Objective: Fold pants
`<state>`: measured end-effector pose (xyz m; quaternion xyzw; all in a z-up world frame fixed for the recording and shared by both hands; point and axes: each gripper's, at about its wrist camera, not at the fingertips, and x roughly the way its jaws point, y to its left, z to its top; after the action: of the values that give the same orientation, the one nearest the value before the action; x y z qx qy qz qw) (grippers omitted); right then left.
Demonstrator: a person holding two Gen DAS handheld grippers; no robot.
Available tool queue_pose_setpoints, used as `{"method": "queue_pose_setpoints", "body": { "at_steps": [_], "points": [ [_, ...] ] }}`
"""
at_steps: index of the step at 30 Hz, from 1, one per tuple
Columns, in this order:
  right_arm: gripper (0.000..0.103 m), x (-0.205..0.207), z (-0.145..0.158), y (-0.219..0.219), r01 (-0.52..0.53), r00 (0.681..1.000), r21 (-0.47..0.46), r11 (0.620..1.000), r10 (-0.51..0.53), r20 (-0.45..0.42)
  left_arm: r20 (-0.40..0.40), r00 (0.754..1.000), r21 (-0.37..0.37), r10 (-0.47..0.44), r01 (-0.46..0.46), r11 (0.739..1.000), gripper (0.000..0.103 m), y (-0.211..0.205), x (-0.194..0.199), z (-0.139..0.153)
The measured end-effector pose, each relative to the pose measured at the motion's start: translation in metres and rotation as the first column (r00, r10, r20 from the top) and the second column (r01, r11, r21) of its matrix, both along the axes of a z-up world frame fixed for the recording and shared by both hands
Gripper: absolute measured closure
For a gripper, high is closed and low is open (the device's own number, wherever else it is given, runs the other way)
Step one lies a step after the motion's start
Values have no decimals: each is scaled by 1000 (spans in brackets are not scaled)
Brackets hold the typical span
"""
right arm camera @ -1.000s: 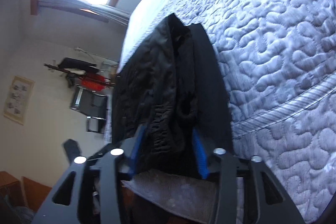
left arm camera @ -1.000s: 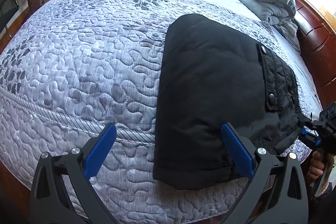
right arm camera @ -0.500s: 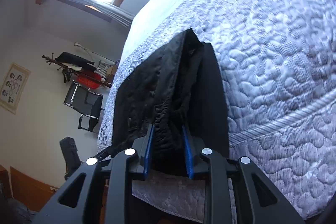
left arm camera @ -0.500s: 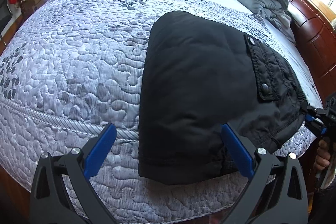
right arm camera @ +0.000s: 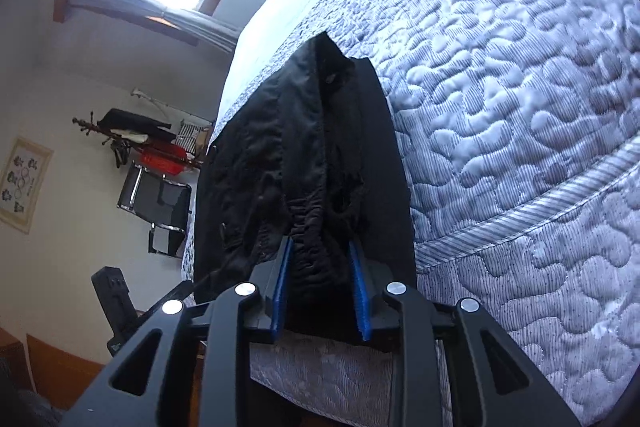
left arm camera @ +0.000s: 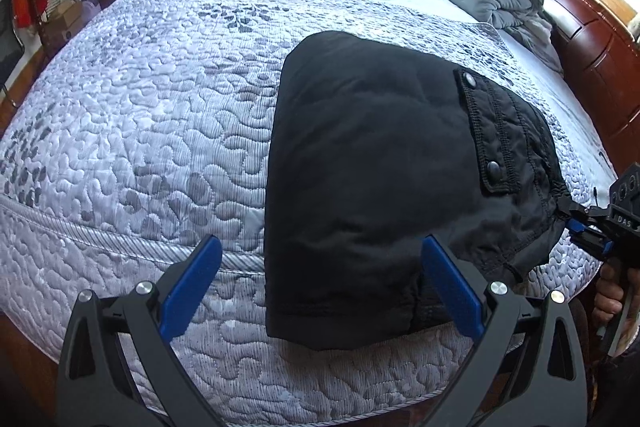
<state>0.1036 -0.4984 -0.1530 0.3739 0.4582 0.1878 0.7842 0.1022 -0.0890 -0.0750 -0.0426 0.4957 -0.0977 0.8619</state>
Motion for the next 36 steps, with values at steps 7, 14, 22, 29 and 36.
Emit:
{"method": "queue_pose_setpoints", "body": {
  "at_steps": [7,14,22,29,36],
  "points": [
    [52,-13,29,5,13,998,-103,995,-8,56,54,998,67,-31,27,997,3,-11,-9,19],
    [51,-26,54,26,43,996,-348,937,-12,92,47,998,36,-43,42,998,3,-18,-19,23],
    [51,-26,39,34,-2,998,-327,945,19,51,-113,994,-116,13,-26,993,3,10,-14,-24],
    [51,-27,32,33,-7,999,-311,950,18,34,-245,970,-398,-6,-95,913,3,37,-2,-52],
    [51,-25,32,34,-4,999,-303,953,16,35,-260,966,-435,1,-118,893,5,41,10,-68]
  ]
}}
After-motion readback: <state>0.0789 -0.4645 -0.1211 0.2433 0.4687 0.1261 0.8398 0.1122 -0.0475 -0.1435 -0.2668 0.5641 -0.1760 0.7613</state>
